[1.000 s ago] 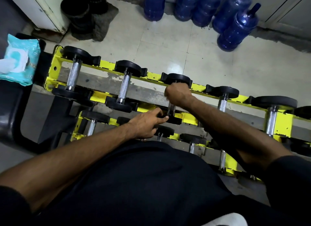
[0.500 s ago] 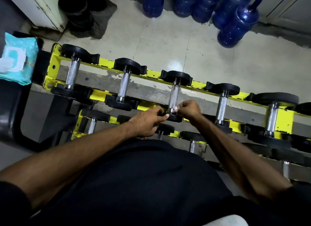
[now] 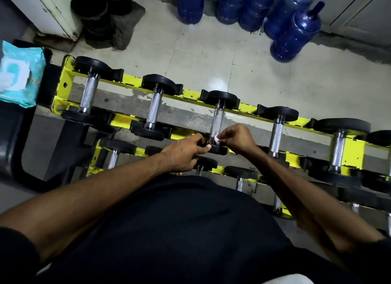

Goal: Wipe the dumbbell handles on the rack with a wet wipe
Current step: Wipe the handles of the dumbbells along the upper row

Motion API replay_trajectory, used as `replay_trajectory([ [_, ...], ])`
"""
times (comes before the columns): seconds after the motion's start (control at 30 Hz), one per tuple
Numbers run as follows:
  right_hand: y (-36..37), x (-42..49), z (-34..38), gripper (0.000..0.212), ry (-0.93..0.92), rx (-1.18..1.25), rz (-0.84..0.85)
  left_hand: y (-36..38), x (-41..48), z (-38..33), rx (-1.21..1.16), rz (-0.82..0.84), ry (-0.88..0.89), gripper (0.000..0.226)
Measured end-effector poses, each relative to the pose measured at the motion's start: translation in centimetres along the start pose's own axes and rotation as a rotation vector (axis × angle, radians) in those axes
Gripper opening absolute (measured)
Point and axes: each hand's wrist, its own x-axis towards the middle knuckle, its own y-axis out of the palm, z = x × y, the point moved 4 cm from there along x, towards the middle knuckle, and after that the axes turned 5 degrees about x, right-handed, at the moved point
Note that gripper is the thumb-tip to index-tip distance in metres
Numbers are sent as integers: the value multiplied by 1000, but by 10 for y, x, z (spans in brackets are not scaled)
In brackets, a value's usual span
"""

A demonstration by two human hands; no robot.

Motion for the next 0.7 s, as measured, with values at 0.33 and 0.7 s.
replay_trajectory([
  [0.33, 43, 31, 77, 13, -333, -1081, 450, 2, -3, -1, 96, 16, -8, 59],
  [0.7, -23, -30, 3, 20, -226, -237, -76, -3, 4, -22, 143, -85, 21, 57],
])
